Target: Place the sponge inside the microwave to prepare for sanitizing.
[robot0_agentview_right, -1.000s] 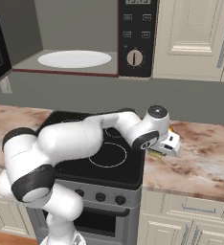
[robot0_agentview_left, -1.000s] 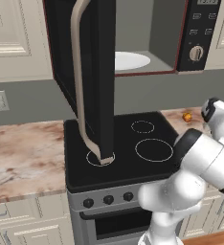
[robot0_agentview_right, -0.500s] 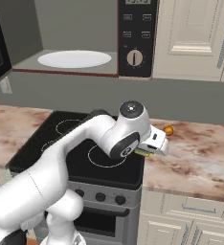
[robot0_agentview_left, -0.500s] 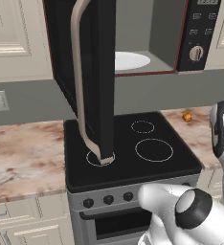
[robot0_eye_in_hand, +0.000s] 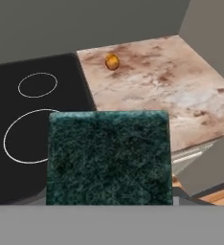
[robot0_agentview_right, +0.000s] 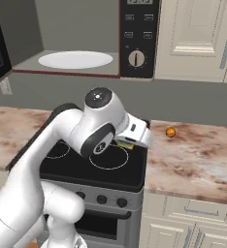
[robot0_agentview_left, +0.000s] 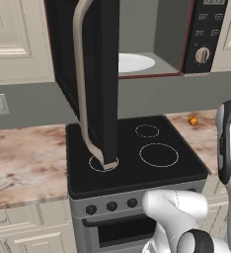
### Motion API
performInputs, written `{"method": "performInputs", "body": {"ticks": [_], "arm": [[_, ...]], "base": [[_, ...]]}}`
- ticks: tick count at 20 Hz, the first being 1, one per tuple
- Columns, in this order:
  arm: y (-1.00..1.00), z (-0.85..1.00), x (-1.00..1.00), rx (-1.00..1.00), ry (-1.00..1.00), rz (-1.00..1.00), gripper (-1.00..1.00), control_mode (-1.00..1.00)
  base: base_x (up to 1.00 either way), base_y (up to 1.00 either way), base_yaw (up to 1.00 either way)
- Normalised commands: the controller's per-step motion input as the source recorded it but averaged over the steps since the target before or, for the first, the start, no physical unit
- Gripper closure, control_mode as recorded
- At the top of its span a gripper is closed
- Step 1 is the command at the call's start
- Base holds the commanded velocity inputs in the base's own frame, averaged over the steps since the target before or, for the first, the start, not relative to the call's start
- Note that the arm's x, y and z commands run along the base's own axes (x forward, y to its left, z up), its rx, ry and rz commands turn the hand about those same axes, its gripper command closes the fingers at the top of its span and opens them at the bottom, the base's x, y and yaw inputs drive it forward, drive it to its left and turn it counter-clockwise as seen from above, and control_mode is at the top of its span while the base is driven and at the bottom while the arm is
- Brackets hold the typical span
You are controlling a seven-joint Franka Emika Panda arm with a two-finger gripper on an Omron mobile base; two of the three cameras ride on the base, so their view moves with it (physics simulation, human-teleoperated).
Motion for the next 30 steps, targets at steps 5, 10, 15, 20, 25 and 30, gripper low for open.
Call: {"method": "performInputs", "body": {"ticks": [5,10,15,20,25,30], "arm": [[0.56,0.67,-0.28,0.0,-0.04,0.0,1.0,-1.0],[0.64,0.21,-0.32,0.0,-0.27,0.01,1.0,-1.0],[0.71,0.43,-0.14,-0.05,-0.33,0.05,1.0,-1.0],[0.7,0.75,0.0,-0.13,-0.3,0.13,1.0,-1.0],[0.64,0.75,-0.01,-0.13,-0.1,0.08,1.0,-1.0],[0.44,0.5,0.0,-0.04,-0.04,0.11,1.0,-1.0]], "base": [[0.0,0.0,0.0],[0.0,0.0,0.0],[0.0,0.0,0.0],[0.0,0.0,0.0],[0.0,0.0,0.0],[0.0,0.0,0.0]]}}
